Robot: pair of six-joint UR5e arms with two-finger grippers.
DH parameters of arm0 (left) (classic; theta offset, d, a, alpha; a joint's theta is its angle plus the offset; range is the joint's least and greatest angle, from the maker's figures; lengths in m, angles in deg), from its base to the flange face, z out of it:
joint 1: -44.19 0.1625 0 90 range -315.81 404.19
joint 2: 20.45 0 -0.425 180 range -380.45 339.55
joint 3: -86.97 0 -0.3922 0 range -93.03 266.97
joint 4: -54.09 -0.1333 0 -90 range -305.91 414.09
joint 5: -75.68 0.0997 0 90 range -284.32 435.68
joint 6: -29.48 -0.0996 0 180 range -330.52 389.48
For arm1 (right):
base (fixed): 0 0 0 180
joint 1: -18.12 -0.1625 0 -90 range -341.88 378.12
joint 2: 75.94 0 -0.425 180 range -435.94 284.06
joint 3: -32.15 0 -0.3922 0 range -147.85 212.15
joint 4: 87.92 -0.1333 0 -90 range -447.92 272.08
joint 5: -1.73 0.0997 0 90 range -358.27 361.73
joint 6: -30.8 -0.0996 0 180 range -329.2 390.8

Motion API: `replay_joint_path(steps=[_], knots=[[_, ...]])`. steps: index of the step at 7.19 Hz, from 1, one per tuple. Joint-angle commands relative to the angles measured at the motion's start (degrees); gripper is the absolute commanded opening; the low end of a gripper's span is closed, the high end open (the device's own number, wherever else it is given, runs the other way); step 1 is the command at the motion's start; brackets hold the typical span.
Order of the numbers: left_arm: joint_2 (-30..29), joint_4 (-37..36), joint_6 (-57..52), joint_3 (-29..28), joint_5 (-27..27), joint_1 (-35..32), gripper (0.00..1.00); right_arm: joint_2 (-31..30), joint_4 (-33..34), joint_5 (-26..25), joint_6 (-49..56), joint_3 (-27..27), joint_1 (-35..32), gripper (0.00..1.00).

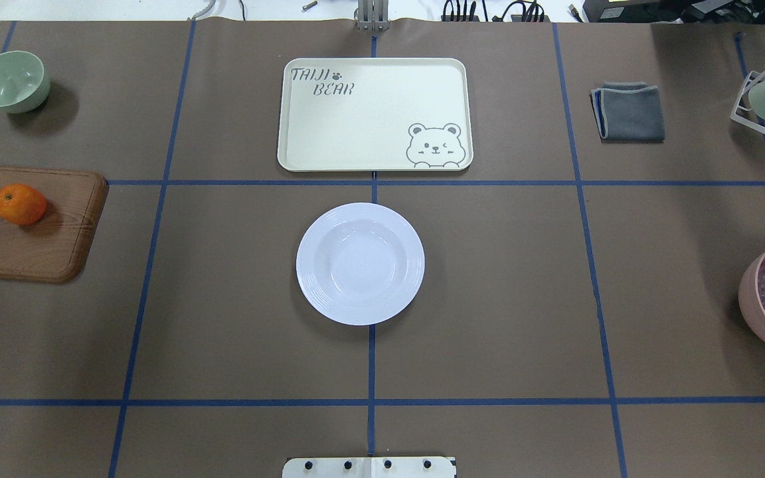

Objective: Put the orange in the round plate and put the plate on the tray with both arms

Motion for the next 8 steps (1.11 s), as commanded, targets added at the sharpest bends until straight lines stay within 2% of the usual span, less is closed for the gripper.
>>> replay_joint_path(steps=[1,5,8], knots=[[0.8,-0.6,-0.1,1.7,-1.2,0.2,0.98,-0.7,1.1,-0.1,1.0,-0.5,-0.3,1.00],[3.0,0.8,-0.3,2.2,-1.1,0.2,0.98,-0.5,0.3,0.1,0.6,-0.3,-0.2,1.00],[6.3,7.7,1.5,2.1,-1.1,0.7,0.98,-1.9,0.1,2.7,0.6,-1.5,-0.1,1.00]])
